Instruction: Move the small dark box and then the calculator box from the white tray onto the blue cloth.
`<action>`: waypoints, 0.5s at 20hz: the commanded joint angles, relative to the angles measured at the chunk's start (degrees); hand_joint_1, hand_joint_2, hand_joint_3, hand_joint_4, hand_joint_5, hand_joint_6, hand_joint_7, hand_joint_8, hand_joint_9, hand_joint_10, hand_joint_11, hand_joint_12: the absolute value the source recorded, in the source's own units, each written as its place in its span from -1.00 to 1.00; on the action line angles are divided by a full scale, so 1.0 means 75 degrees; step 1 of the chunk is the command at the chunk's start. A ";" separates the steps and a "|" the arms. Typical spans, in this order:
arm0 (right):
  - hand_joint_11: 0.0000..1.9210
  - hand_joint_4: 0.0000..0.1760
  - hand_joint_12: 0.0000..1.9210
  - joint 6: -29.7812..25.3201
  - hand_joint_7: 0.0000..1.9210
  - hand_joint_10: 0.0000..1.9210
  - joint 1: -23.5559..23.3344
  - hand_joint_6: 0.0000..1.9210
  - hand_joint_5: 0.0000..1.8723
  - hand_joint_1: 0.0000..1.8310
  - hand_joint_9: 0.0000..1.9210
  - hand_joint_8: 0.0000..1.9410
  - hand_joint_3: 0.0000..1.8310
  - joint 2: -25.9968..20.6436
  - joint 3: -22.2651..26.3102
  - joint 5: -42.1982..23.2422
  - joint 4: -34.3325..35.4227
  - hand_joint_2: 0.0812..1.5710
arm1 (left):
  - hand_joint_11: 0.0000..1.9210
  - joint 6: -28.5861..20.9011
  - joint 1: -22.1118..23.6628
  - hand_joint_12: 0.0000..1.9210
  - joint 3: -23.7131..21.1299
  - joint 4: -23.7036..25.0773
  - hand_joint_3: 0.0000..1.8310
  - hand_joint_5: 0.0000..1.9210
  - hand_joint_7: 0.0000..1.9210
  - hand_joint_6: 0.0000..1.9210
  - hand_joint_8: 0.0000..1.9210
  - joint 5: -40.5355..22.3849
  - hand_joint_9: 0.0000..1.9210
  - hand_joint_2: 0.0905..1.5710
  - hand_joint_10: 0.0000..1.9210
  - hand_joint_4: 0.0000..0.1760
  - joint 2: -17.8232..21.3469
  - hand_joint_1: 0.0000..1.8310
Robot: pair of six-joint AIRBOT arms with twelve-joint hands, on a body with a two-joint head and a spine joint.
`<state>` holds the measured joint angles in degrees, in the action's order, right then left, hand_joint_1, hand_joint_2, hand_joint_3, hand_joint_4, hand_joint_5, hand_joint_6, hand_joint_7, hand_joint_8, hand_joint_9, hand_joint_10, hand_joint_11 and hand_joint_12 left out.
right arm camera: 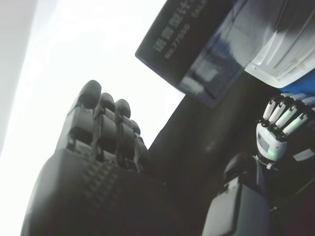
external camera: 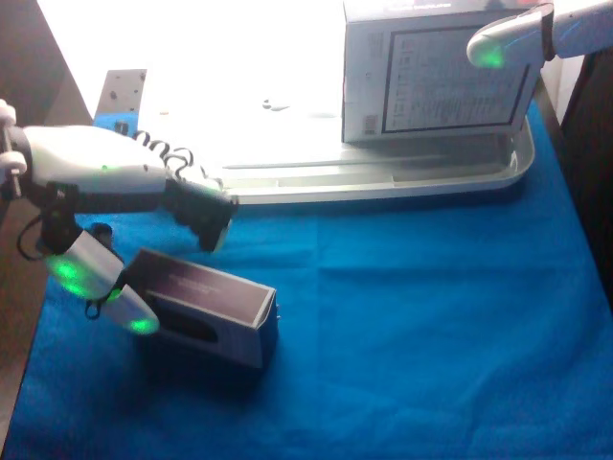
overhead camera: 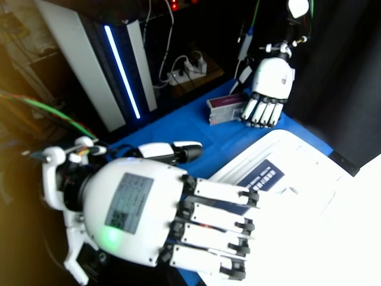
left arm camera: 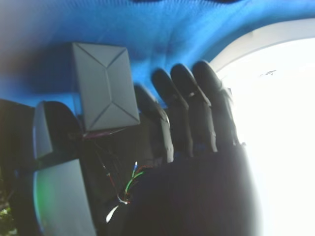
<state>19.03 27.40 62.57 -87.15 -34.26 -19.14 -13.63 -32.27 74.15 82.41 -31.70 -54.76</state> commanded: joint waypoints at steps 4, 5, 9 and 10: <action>-1.00 -0.51 -0.37 -0.0042 -0.81 -1.00 -0.0091 -1.00 -1.00 -0.49 -0.87 -1.00 -1.00 0.0066 -0.0158 -0.0817 0.0284 0.00 | -0.76 0.0297 0.0408 0.20 -0.0052 -0.0435 -1.00 -0.79 -0.74 0.11 0.07 -0.0156 -0.69 0.02 0.07 -0.41 0.0147 -0.19; -1.00 -0.51 -0.37 -0.0042 -0.81 -1.00 -0.0091 -1.00 -1.00 -0.49 -0.87 -1.00 -1.00 0.0091 -0.0200 -0.0816 0.0284 0.00 | -0.76 0.0369 0.0498 0.20 -0.0058 -0.0456 -1.00 -0.79 -0.74 0.11 0.07 -0.0131 -0.69 0.02 0.07 -0.41 0.0178 -0.19; -1.00 -0.42 -0.06 -0.0304 -0.74 -0.99 -0.0093 -1.00 -1.00 -0.45 -0.79 -0.99 -1.00 0.0342 -0.0559 -0.0810 0.0283 -0.03 | -0.72 0.0862 0.0973 0.08 -0.0059 -0.0624 -1.00 -0.57 -0.64 -0.51 -0.32 0.0103 -0.65 0.03 -0.27 -0.53 0.0290 -0.28; -1.00 -0.26 -0.01 -0.0448 -0.73 -0.99 -0.0093 -1.00 -1.00 -0.39 -0.77 -0.99 -1.00 0.0449 -0.0701 -0.0810 0.0283 -0.05 | -0.66 0.1055 0.1056 -0.13 -0.0059 -0.0745 -1.00 -0.42 -0.46 -0.87 -0.72 0.0162 -0.50 0.01 -0.63 -0.53 0.0302 -0.24</action>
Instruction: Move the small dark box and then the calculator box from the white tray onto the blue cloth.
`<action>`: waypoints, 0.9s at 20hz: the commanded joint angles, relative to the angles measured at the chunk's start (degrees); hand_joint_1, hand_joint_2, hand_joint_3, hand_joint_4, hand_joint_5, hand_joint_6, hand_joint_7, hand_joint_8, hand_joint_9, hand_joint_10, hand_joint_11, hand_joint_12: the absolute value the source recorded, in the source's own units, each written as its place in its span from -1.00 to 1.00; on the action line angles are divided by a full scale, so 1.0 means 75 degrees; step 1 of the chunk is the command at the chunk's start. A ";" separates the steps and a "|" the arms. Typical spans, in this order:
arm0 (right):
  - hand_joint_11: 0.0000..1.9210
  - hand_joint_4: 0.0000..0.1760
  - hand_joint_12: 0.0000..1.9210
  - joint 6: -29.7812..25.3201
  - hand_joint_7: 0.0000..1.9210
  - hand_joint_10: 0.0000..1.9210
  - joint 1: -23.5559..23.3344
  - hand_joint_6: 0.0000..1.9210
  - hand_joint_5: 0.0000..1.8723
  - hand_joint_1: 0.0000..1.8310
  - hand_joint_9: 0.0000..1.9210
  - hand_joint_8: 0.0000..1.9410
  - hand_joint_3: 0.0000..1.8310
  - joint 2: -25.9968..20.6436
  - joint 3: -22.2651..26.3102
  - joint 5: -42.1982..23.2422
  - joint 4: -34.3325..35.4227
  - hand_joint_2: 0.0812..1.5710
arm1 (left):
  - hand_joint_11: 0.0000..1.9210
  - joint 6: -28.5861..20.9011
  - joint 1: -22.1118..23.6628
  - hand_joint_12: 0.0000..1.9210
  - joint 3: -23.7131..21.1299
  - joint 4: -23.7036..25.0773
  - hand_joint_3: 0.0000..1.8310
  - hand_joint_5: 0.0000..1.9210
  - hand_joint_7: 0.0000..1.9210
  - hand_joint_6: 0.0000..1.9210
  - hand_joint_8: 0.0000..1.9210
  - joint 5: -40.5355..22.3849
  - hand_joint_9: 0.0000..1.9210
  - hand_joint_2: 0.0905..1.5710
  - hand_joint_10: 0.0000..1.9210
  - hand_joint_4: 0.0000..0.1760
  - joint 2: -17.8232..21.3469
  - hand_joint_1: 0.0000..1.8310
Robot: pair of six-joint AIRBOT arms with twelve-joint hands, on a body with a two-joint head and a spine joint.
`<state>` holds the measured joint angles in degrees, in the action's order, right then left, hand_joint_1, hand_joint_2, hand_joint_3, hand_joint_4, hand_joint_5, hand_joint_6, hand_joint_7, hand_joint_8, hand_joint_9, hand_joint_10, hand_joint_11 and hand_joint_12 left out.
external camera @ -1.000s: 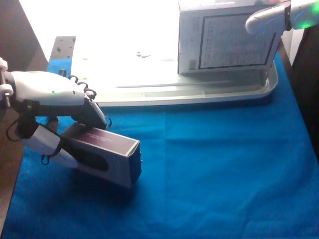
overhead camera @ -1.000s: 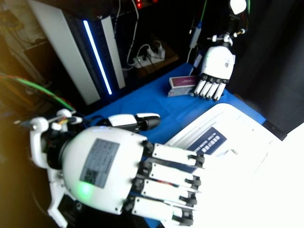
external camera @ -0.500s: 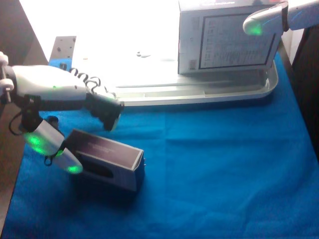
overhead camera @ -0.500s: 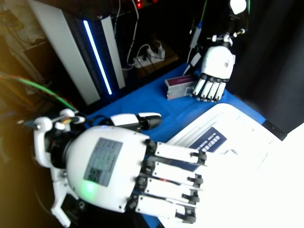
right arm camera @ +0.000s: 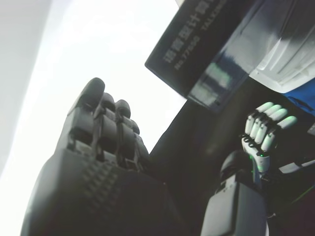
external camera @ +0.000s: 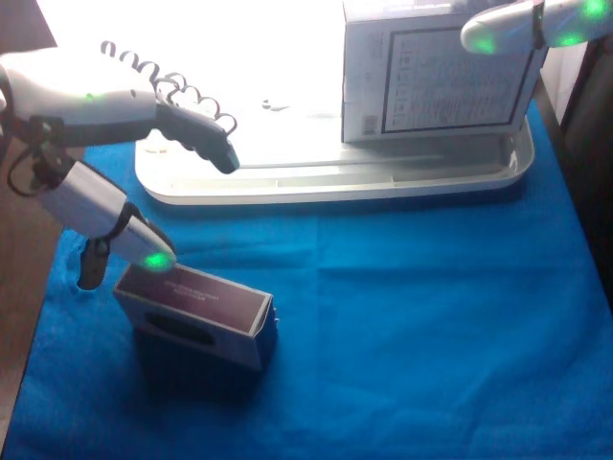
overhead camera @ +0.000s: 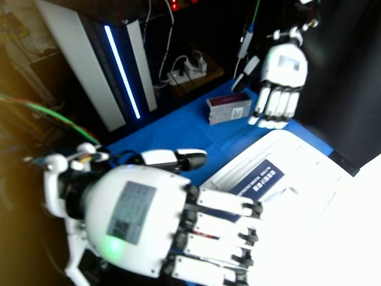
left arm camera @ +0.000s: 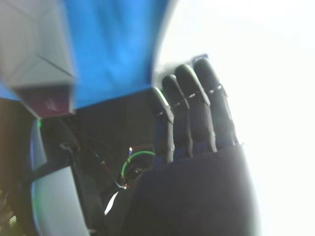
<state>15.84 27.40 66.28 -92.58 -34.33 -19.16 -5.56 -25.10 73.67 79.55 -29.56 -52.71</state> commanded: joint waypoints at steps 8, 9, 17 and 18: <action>-1.00 -0.36 0.10 -0.1069 -0.75 -0.95 -0.0094 -1.00 -1.00 -0.36 -0.70 -0.98 -1.00 0.0778 -0.1076 -0.0252 -0.0165 -0.15 | -0.99 0.1430 0.0329 -0.08 0.0556 -0.2239 -1.00 -0.84 -0.72 -1.00 -1.00 0.0123 -0.63 -0.02 -1.00 -0.11 -0.0220 -0.40; -1.00 -0.39 0.19 -0.1070 -0.70 -0.95 -0.0094 -1.00 -1.00 -0.34 -0.66 -0.98 -1.00 0.0802 -0.1101 -0.0131 -0.0197 -0.16 | -1.00 0.1464 0.0337 -0.12 0.0728 -0.2477 -1.00 -0.89 -0.76 -1.00 -1.00 0.0121 -0.67 -0.02 -1.00 0.15 -0.0318 -0.45; -1.00 -0.04 0.05 -0.1070 -0.81 -0.99 -0.0092 -1.00 -1.00 -0.30 -0.74 -1.00 -1.00 0.0940 -0.1180 0.0320 -0.0453 -0.25 | -1.00 0.1465 0.0337 -0.38 0.1119 -0.3145 -1.00 -1.00 -0.87 -1.00 -1.00 0.0090 -0.85 0.01 -1.00 0.29 -0.0413 -0.64; -1.00 -0.14 0.03 -0.1070 -0.81 -0.99 -0.0092 -1.00 -1.00 -0.28 -0.74 -1.00 -1.00 0.0948 -0.1183 0.0337 -0.0460 -0.25 | -1.00 0.1466 0.0337 -0.36 0.1127 -0.3179 -1.00 -1.00 -0.85 -1.00 -0.99 0.0078 -0.84 0.00 -1.00 0.42 -0.0413 -0.64</action>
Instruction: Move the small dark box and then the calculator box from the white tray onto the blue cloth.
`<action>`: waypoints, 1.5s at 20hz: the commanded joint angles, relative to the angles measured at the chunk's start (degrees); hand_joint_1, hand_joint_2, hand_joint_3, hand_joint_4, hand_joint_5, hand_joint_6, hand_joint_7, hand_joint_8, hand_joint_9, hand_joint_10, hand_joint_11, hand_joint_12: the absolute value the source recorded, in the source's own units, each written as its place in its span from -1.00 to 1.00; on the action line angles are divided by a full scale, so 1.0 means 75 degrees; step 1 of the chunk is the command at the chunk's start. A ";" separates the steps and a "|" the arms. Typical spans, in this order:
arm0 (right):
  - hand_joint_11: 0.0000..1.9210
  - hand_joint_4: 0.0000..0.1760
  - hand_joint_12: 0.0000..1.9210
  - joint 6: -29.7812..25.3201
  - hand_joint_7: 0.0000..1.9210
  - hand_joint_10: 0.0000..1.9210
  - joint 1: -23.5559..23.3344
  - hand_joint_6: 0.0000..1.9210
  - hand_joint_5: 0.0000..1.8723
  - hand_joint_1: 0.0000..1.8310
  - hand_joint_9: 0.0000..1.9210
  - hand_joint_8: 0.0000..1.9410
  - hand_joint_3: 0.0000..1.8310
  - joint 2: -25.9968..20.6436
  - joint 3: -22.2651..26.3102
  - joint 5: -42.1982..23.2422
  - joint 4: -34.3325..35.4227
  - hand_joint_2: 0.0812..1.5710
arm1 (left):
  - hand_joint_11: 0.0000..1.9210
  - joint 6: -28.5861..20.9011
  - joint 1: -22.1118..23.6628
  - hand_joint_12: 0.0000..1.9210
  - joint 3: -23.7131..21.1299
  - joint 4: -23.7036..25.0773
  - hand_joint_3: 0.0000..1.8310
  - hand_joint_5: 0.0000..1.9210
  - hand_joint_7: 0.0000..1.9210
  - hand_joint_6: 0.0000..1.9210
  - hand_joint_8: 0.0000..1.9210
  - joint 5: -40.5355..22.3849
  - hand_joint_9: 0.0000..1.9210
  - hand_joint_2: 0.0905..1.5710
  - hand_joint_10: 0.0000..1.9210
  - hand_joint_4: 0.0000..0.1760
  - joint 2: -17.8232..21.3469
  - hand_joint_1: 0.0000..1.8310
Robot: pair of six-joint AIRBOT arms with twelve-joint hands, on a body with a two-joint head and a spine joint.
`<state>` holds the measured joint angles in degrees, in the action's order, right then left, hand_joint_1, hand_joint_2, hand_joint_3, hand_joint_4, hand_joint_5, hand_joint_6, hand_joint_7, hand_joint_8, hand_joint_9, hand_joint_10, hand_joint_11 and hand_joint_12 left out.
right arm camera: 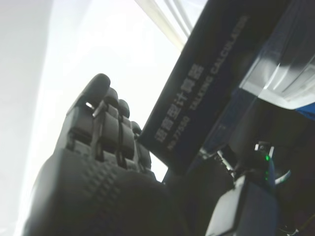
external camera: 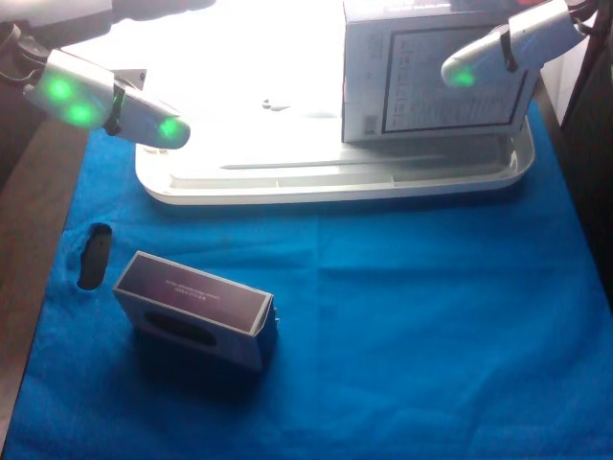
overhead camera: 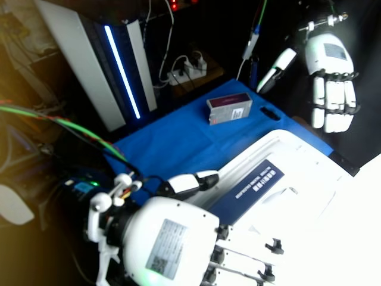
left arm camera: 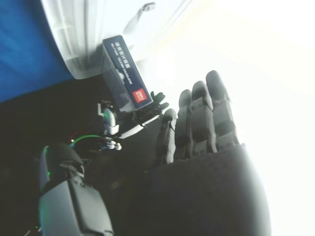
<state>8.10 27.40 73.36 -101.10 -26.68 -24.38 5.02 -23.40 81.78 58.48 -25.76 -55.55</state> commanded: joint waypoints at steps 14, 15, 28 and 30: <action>0.13 -1.00 0.30 -0.0076 0.28 -0.72 -0.0090 -0.98 -0.10 0.24 0.44 -0.94 -1.00 0.0053 -0.0100 -0.0391 0.0147 0.07 | -1.00 0.0078 0.0107 -0.26 0.0135 -0.0695 -1.00 -1.00 -0.80 -1.00 -0.99 -0.0494 -0.78 0.10 -0.99 -0.28 -0.0028 -0.65; 0.16 -1.00 0.37 -0.0076 0.42 -0.68 -0.0090 -0.67 0.29 0.30 0.49 -0.95 -0.99 0.0056 -0.0105 -0.0357 0.0135 0.19 | -1.00 0.0078 0.0107 -0.26 0.0135 -0.0699 -0.99 -1.00 -0.80 -1.00 -0.99 -0.0499 -0.78 0.10 -1.00 -0.23 -0.0033 -0.66; 0.16 -1.00 0.78 -0.0223 0.50 0.44 -0.0794 0.04 0.03 0.25 0.29 -0.56 -1.00 -0.0456 0.0693 -0.0423 -0.0886 0.40 | -1.00 0.0201 -0.0023 -0.49 0.0154 -0.0699 -1.00 -1.00 -0.86 -1.00 -1.00 -0.0355 -0.86 0.10 -1.00 -0.04 -0.0140 -0.64; 0.21 -1.00 0.79 -0.0223 0.30 0.53 -0.0970 0.17 -0.06 0.23 0.25 -0.17 -1.00 -0.0637 0.0911 -0.0460 -0.1104 0.46 | -1.00 0.0314 -0.0084 -0.44 0.0198 -0.0777 -1.00 -1.00 -0.85 -1.00 -1.00 -0.0307 -0.86 0.09 -1.00 -0.23 -0.0218 -0.61</action>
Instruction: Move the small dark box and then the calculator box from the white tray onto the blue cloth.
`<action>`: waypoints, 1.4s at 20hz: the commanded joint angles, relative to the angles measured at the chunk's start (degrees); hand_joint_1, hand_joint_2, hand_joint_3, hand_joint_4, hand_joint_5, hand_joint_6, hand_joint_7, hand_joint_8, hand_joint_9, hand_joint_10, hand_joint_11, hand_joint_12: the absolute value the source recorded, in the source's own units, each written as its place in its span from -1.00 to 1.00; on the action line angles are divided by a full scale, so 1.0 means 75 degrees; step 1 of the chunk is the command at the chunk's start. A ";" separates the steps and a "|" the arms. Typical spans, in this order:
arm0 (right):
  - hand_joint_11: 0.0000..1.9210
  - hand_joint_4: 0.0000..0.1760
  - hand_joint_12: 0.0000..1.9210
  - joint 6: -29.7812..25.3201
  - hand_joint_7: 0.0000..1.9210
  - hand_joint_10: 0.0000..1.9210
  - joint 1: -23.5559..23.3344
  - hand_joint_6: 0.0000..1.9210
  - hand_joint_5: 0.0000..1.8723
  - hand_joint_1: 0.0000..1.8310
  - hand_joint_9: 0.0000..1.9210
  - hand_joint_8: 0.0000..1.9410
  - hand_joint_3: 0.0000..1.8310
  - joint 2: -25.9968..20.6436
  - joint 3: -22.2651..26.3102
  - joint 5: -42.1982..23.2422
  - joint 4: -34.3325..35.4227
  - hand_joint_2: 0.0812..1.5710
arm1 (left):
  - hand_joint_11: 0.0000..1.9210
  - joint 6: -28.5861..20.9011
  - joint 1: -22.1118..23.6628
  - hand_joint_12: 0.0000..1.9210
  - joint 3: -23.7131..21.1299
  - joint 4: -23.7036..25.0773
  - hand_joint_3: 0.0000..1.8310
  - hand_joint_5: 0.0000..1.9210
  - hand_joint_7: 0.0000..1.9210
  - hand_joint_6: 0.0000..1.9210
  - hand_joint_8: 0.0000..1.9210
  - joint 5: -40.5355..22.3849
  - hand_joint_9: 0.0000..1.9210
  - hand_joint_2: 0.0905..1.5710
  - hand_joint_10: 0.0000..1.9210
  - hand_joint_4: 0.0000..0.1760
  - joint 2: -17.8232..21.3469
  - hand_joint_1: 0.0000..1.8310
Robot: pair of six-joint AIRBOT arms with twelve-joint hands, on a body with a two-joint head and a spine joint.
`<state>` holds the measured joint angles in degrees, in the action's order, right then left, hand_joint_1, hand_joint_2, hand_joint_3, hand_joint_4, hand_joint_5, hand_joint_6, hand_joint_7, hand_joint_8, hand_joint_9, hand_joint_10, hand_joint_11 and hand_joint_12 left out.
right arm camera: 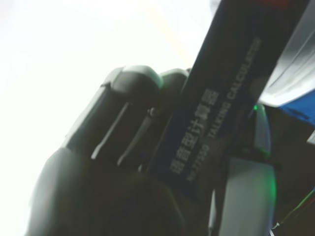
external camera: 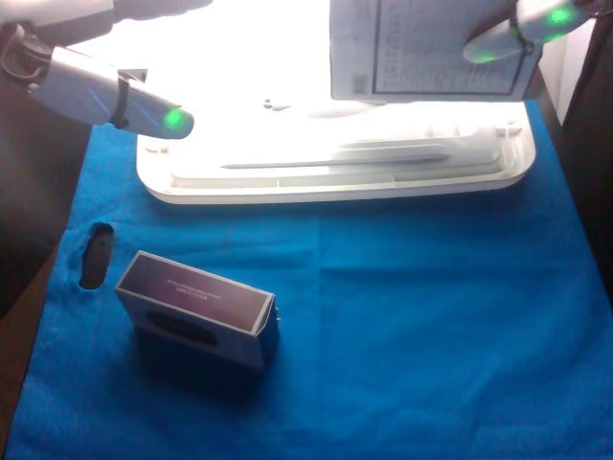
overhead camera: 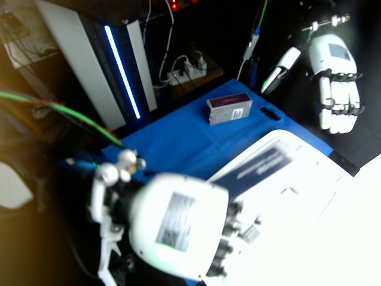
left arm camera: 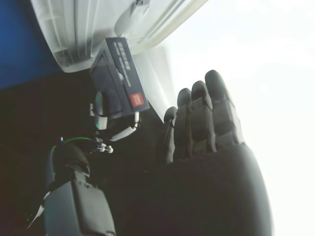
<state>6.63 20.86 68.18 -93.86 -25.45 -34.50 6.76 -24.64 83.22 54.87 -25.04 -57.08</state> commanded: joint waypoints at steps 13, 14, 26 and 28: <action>0.27 -1.00 0.83 -0.0027 0.26 0.54 -0.0167 0.32 -0.16 0.20 0.35 0.19 -1.00 -0.1170 0.1573 -0.2041 0.0094 0.53 | -1.00 0.1191 -0.0773 -0.59 0.0376 -0.1934 -1.00 -1.00 -0.90 -1.00 -1.00 -0.0442 -0.90 0.07 -1.00 -0.28 -0.0393 -0.61; 0.28 -1.00 0.84 -0.0027 0.30 0.52 -0.0164 0.33 -0.17 0.20 0.38 0.17 -1.00 -0.1252 0.1672 -0.2057 0.0054 0.53 | -1.00 0.1200 -0.0797 -0.60 0.0397 -0.1978 -1.00 -1.00 -0.90 -1.00 -1.00 -0.0433 -0.90 0.08 -1.00 -0.47 -0.0404 -0.60; 0.20 -1.00 0.85 -0.0021 0.22 0.52 0.0713 0.10 -0.01 0.25 0.25 0.05 -1.00 -0.1543 0.2348 -0.2331 0.0012 0.43 | -1.00 0.1283 -0.0668 -0.79 0.0940 -0.2406 -1.00 -1.00 -0.91 -1.00 -1.00 -0.0205 -0.93 0.11 -1.00 0.41 -0.0588 -0.60; 0.17 -1.00 0.85 -0.0021 0.25 0.48 0.0981 0.10 -0.01 0.26 0.25 -0.06 -1.00 -0.1485 0.2345 -0.2444 0.0160 0.42 | -1.00 0.1284 -0.0673 -0.90 0.0938 -0.2419 -1.00 -1.00 -0.90 -1.00 -1.00 -0.0210 -0.95 0.09 -1.00 0.41 -0.0603 -0.55</action>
<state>6.66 29.12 56.95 -76.40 -37.76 -36.34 16.36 -30.39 90.04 38.79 -22.24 -61.34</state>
